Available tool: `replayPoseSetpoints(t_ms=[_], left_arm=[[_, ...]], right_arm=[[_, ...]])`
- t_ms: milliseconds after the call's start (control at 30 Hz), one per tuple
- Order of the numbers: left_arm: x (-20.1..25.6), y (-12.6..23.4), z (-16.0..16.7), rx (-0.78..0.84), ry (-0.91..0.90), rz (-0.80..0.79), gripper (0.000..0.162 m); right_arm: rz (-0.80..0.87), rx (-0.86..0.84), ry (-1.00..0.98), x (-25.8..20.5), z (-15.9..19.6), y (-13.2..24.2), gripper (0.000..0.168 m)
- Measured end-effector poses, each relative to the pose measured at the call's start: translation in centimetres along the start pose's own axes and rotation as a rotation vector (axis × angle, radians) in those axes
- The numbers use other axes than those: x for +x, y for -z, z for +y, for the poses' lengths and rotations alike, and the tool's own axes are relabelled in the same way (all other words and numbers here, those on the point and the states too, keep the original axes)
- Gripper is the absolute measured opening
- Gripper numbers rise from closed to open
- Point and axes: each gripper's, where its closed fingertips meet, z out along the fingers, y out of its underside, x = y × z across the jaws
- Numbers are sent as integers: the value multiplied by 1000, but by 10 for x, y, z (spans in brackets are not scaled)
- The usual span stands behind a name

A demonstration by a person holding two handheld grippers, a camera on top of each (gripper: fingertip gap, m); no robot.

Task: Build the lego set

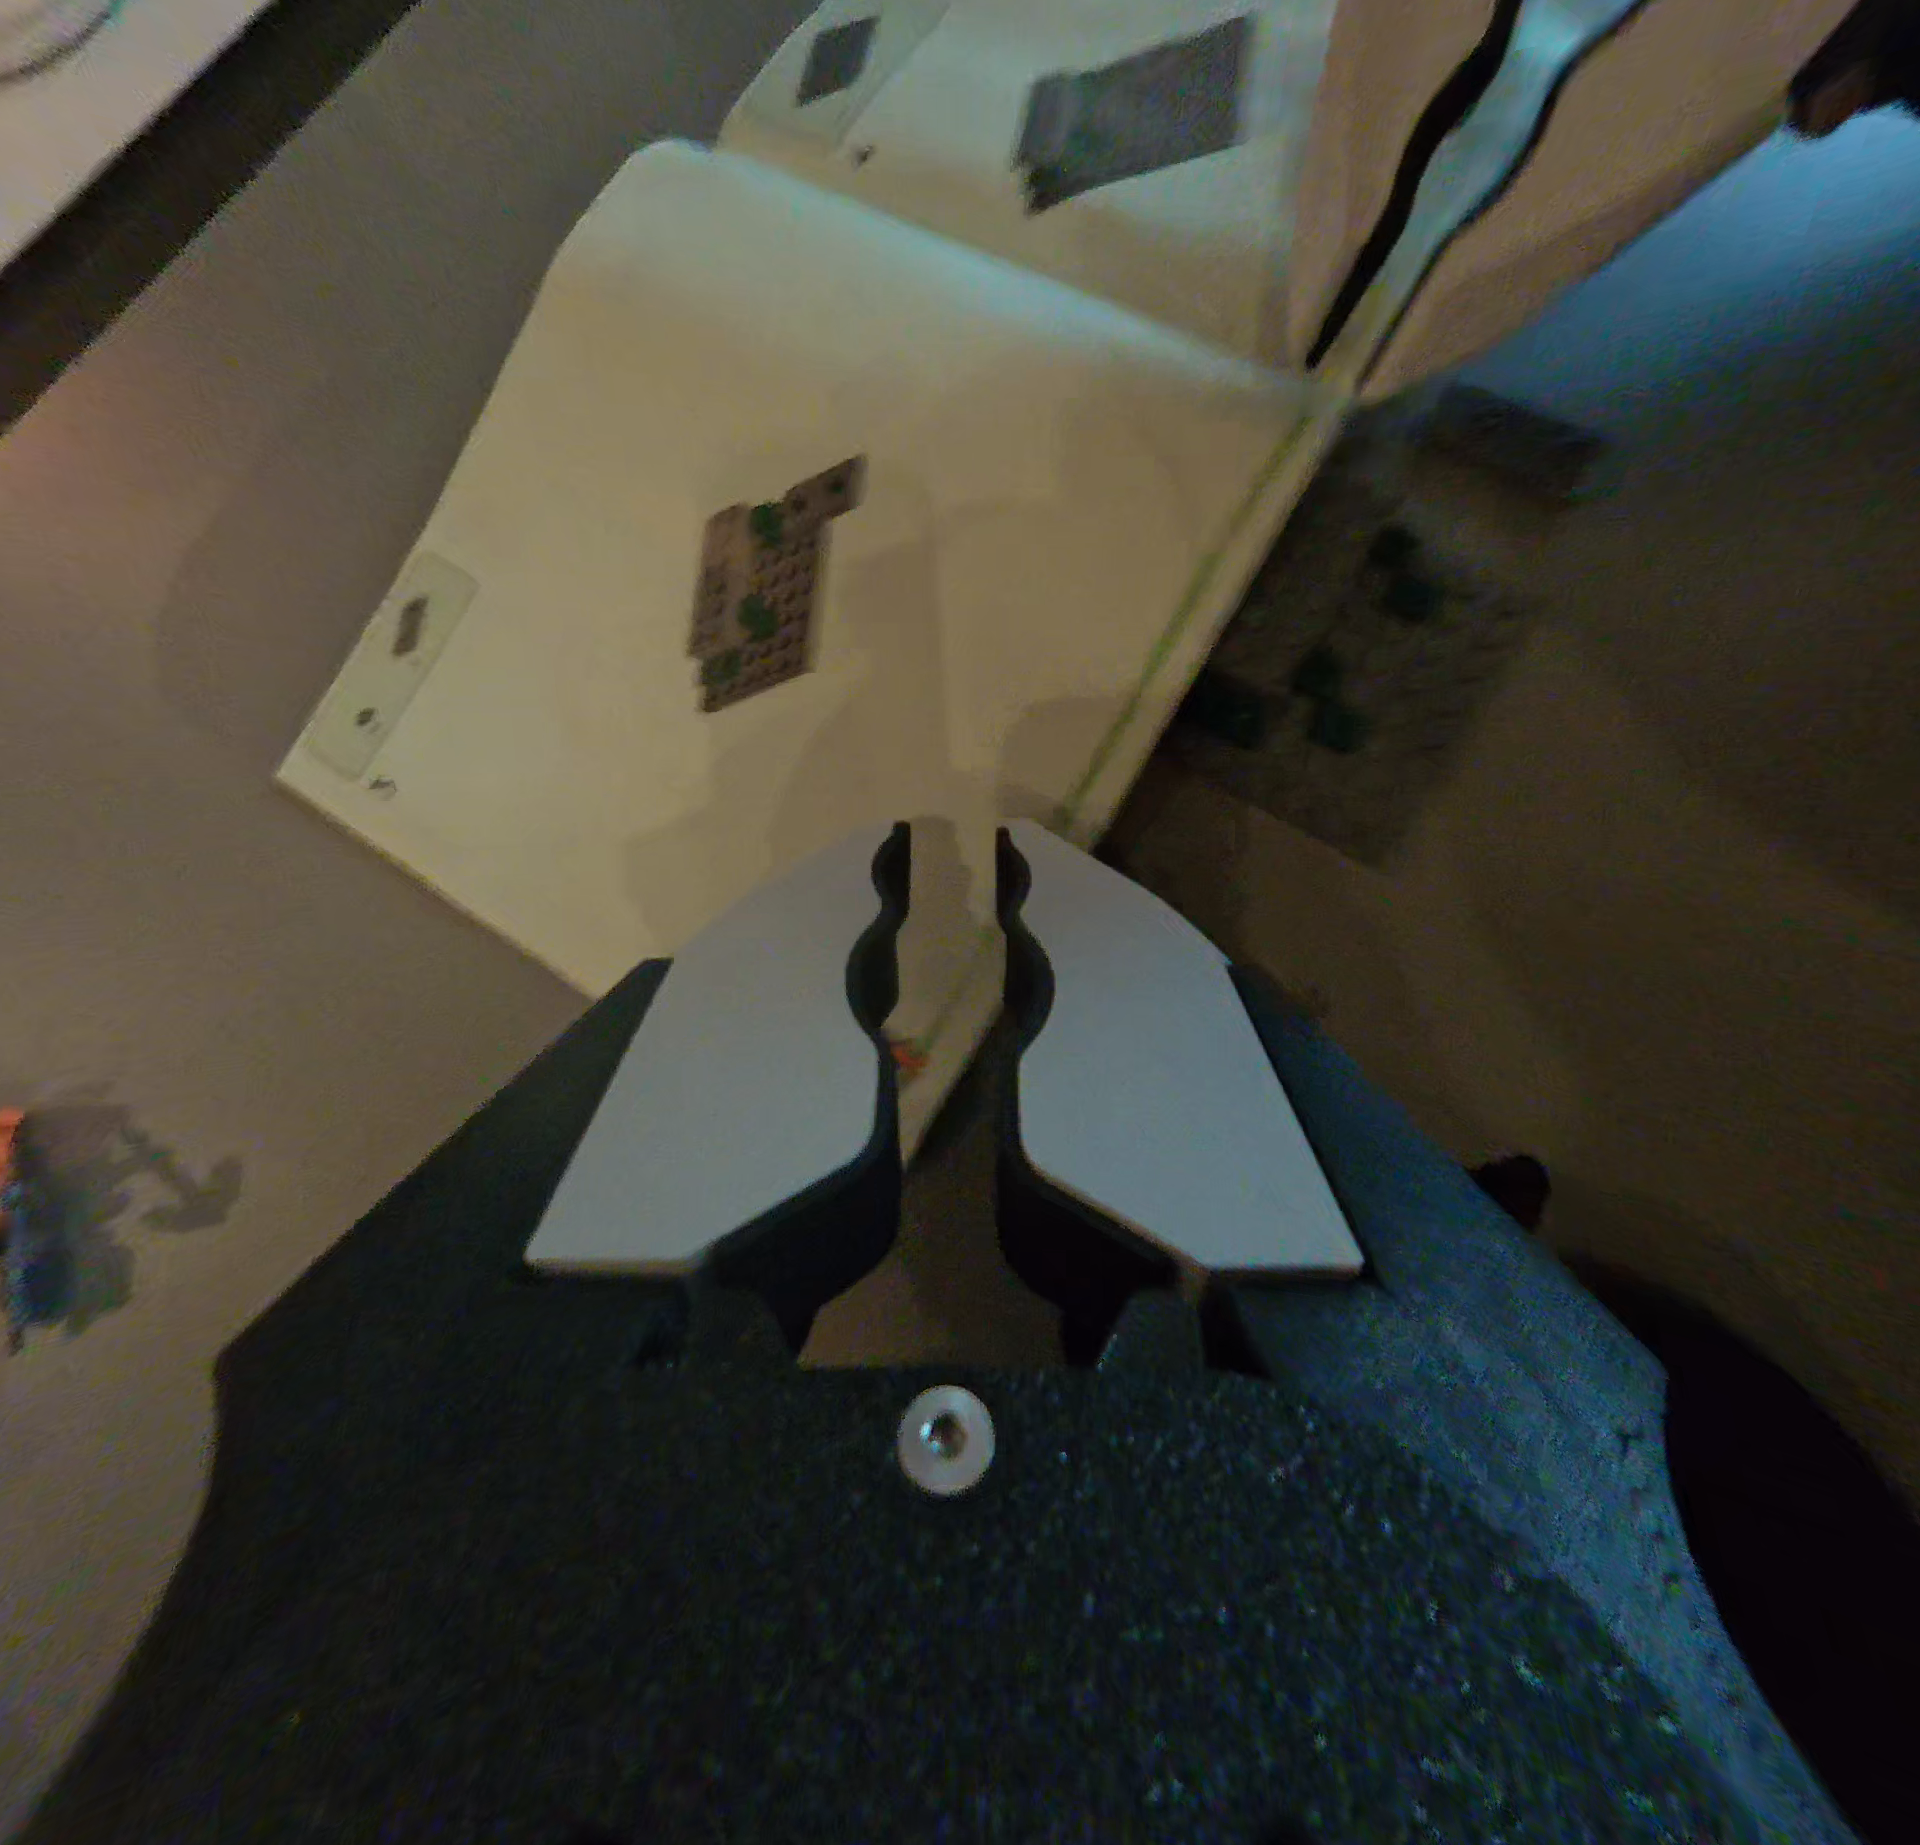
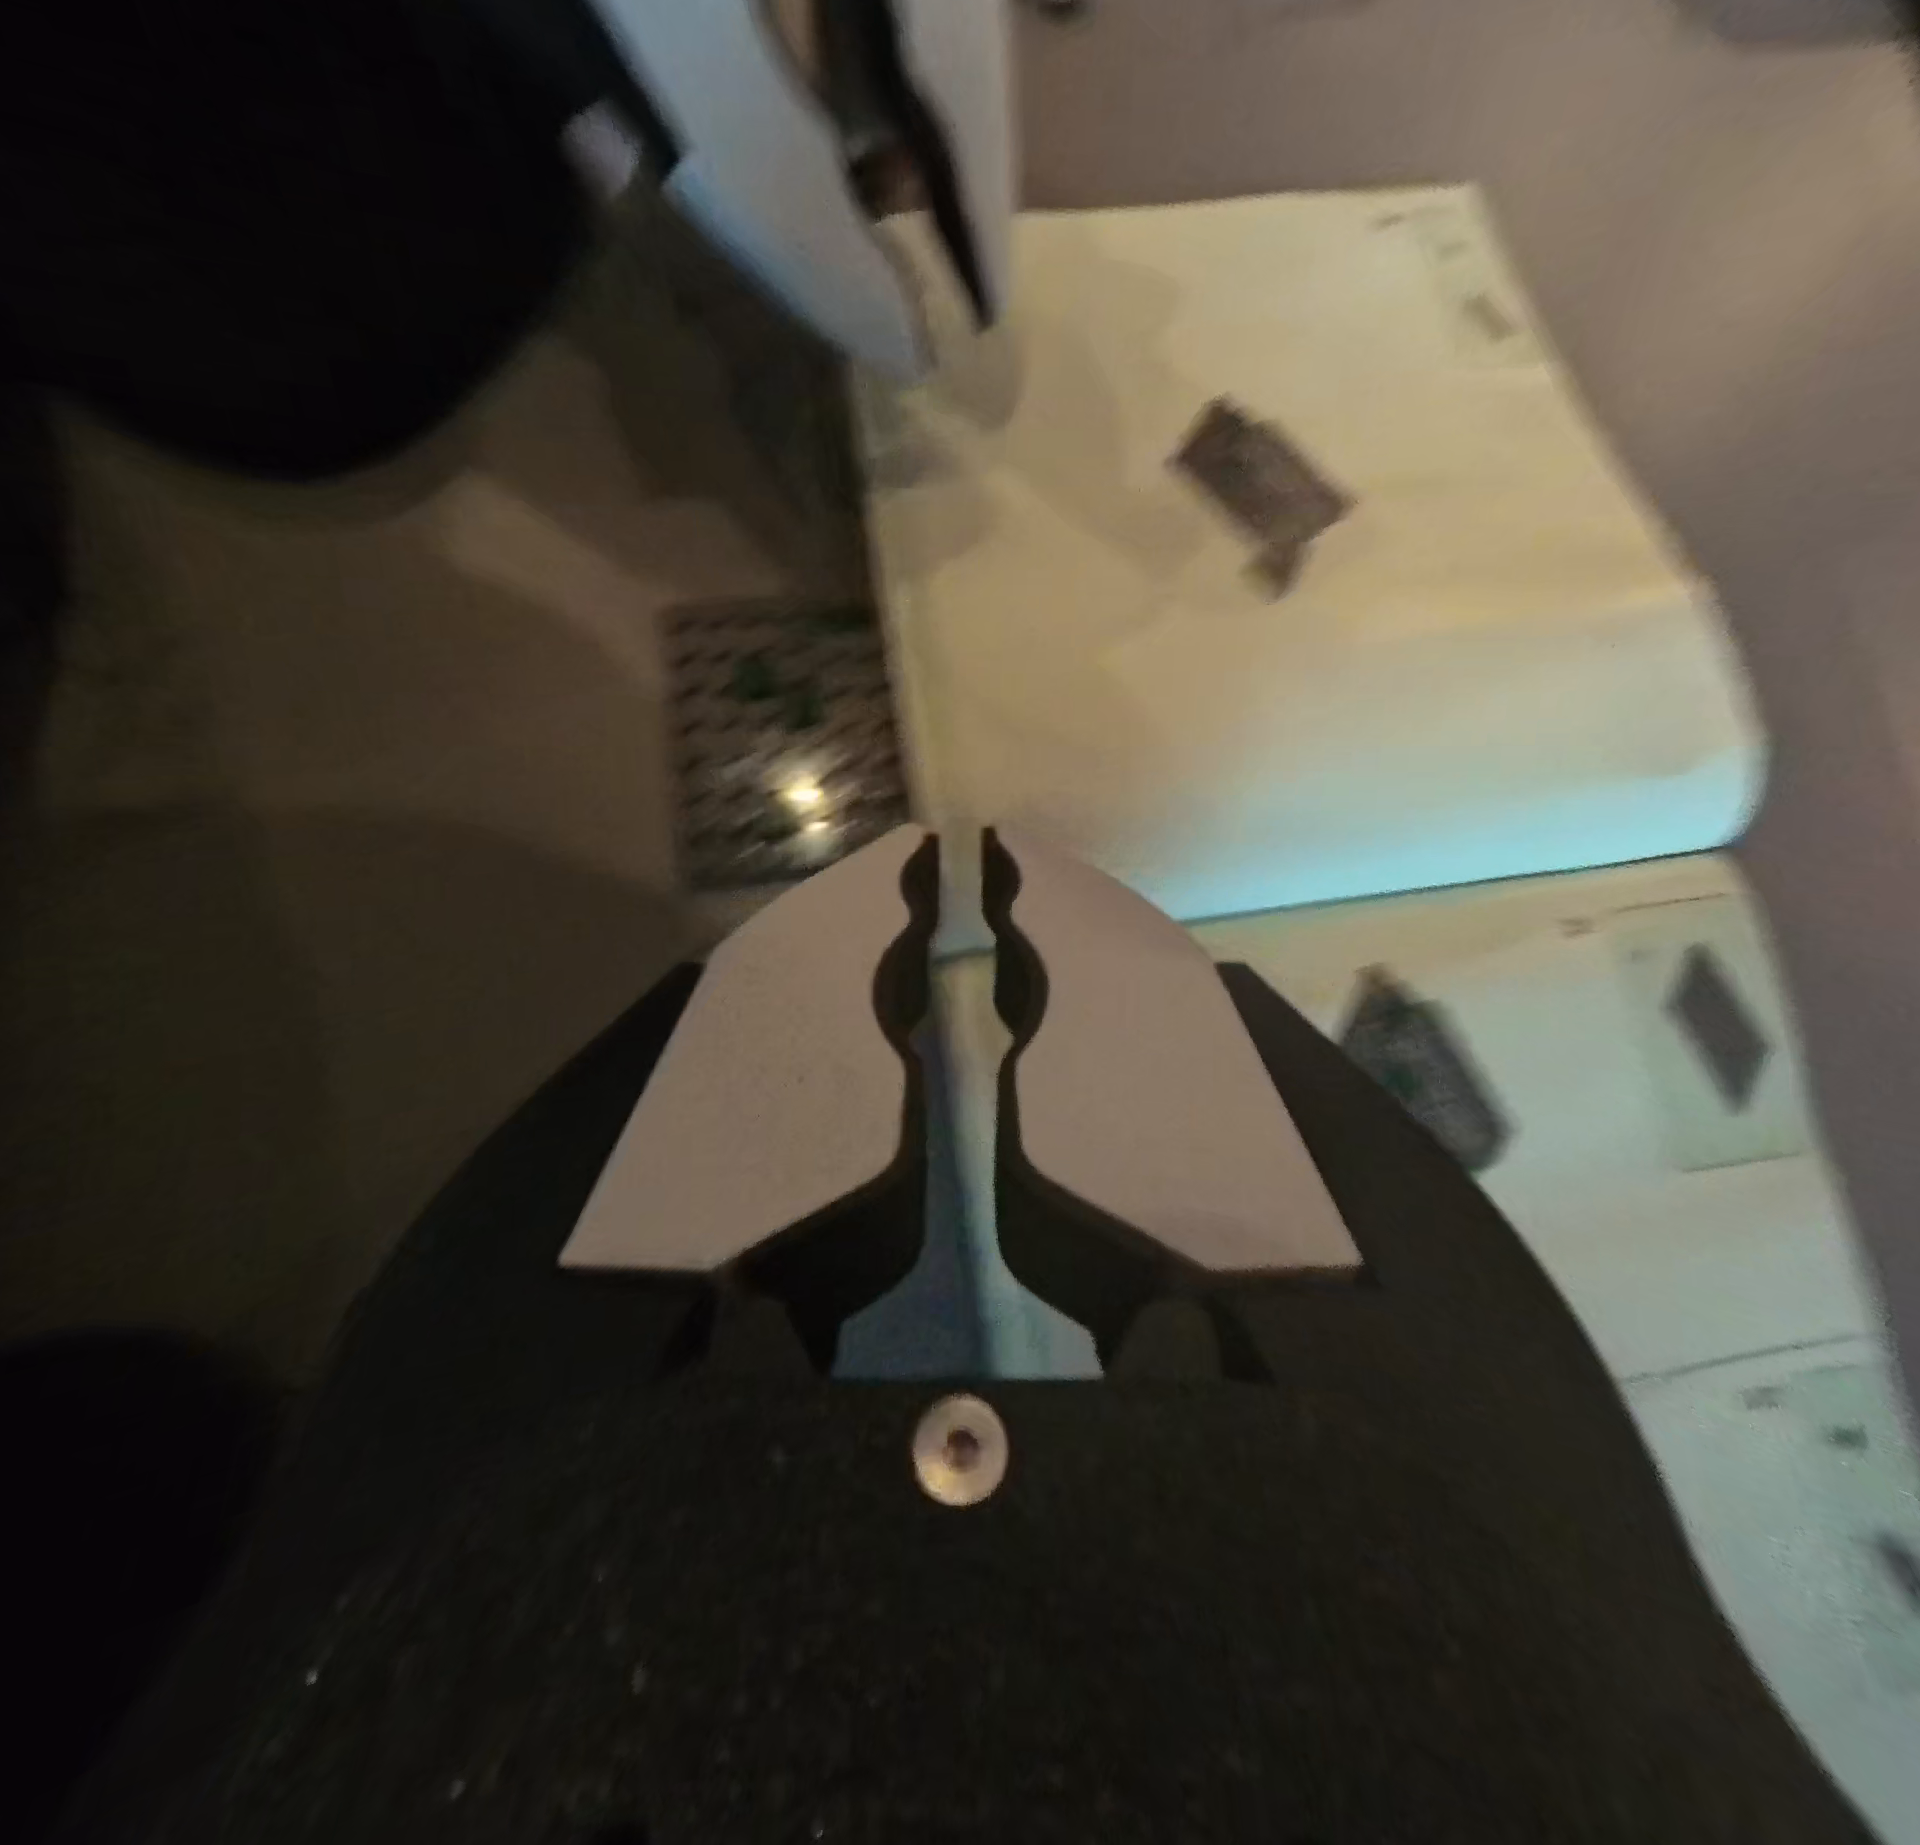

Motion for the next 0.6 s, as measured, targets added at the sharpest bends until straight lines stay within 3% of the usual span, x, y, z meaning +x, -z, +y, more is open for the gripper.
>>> replayPoseSetpoints(t_ms=[133,333,600], left_arm=[[31,2,-7,43,22,158,23],[59,-6,-8,18,-33,270,39],[67,-12,-3,-5,-55,304,53]], right_arm=[[-36,-52,-17,-27,22,10,24],[-24,-77,-77,-36,43,17,31],[-36,-68,-70,-31,39,9,39]])
